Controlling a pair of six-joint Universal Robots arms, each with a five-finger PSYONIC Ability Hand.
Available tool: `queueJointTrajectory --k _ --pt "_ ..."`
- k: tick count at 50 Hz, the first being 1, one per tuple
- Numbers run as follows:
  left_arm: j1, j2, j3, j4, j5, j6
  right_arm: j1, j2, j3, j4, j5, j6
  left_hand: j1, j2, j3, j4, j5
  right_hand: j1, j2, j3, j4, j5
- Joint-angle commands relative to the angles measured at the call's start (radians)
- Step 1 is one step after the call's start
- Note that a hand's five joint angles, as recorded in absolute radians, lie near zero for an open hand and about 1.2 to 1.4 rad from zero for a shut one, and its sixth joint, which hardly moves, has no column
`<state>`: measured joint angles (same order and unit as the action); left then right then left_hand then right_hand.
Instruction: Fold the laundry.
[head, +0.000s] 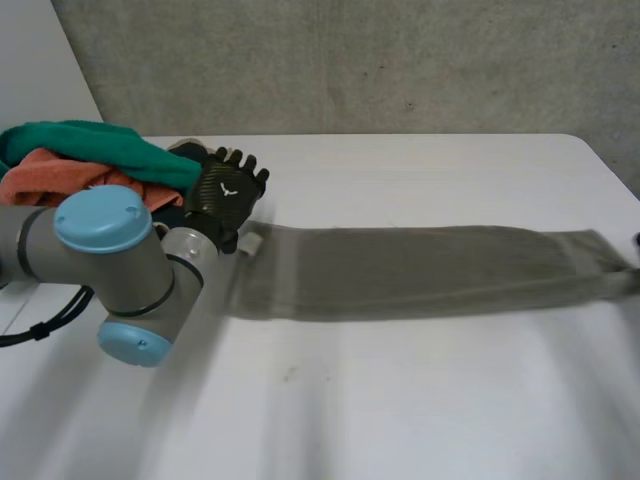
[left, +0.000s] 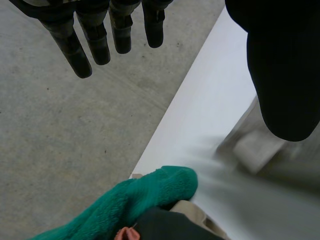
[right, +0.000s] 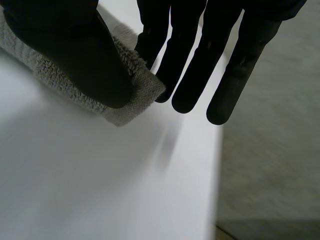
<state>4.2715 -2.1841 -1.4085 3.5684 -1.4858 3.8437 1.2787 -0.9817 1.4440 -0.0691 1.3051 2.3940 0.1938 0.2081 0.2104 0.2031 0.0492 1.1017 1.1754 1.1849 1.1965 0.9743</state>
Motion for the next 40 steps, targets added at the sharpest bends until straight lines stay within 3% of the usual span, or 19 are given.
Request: queueJointTrajectory --k 1,4,7,15,21,28,31,32,34,35,40 --pt "0.011 0.078 -0.087 0.0 0.009 -0.003 -0.091 -0.04 -0.05 -0.005 0.029 -0.229 -0.019 -0.034 -0.036 -0.029 -0.049 0.295 0.221 0.211 0.2 0.247" --pt "0.011 0.102 -0.113 0.0 0.01 -0.003 -0.075 -0.043 -0.051 -0.033 0.017 -0.309 -0.019 -0.034 -0.036 -0.029 -0.049 0.295 0.221 0.211 0.2 0.247" --pt "0.011 0.122 -0.127 0.0 0.01 -0.004 0.014 -0.057 -0.05 -0.084 0.006 -0.293 -0.019 -0.034 -0.036 -0.029 -0.049 0.295 0.221 0.211 0.2 0.247" --pt "0.011 0.176 -0.155 0.0 0.005 -0.079 0.452 -0.169 0.039 -0.273 -0.128 -0.214 -0.019 -0.034 -0.036 -0.029 -0.049 0.295 0.221 0.211 0.2 0.247" --pt "0.011 0.208 -0.181 0.0 0.005 -0.158 0.765 -0.083 0.052 -0.325 -0.198 -0.217 -0.019 -0.034 -0.036 -0.029 -0.049 0.295 0.221 0.211 0.2 0.247" --pt "0.005 0.207 -0.193 0.0 0.005 -0.162 0.898 0.09 0.01 -0.305 -0.187 -0.225 -0.019 -0.034 -0.036 -0.029 -0.049 0.295 0.221 0.211 0.2 0.247" --pt "0.002 0.207 -0.196 0.001 0.004 -0.164 0.901 0.095 0.012 -0.314 -0.167 -0.219 -0.019 -0.034 -0.036 -0.029 -0.049 0.295 0.221 0.211 0.2 0.247" --pt "0.001 0.207 -0.196 0.001 0.004 -0.164 0.893 0.089 0.013 -0.317 -0.147 -0.199 -0.019 -0.034 -0.036 -0.029 -0.049 -0.126 -0.2 -0.209 -0.221 -0.173" --pt "-0.001 0.207 -0.194 0.001 0.004 -0.164 0.893 0.083 0.018 -0.316 -0.106 -0.17 -0.019 -0.034 -0.036 -0.029 -0.049 -0.755 -0.829 -0.838 -0.85 -0.802" --pt "-0.001 0.208 -0.194 0.001 0.005 -0.164 0.893 0.077 0.024 -0.316 -0.081 -0.145 -0.019 -0.034 -0.036 -0.029 -0.049 -0.927 -1.001 -1.01 -1.022 -0.974" --pt "-0.002 0.208 -0.185 0.001 0.005 -0.164 0.797 -0.085 0.087 -0.287 0.046 0.055 -0.019 -0.034 -0.036 -0.029 -0.049 -0.927 -1.001 -1.01 -1.022 -0.974"
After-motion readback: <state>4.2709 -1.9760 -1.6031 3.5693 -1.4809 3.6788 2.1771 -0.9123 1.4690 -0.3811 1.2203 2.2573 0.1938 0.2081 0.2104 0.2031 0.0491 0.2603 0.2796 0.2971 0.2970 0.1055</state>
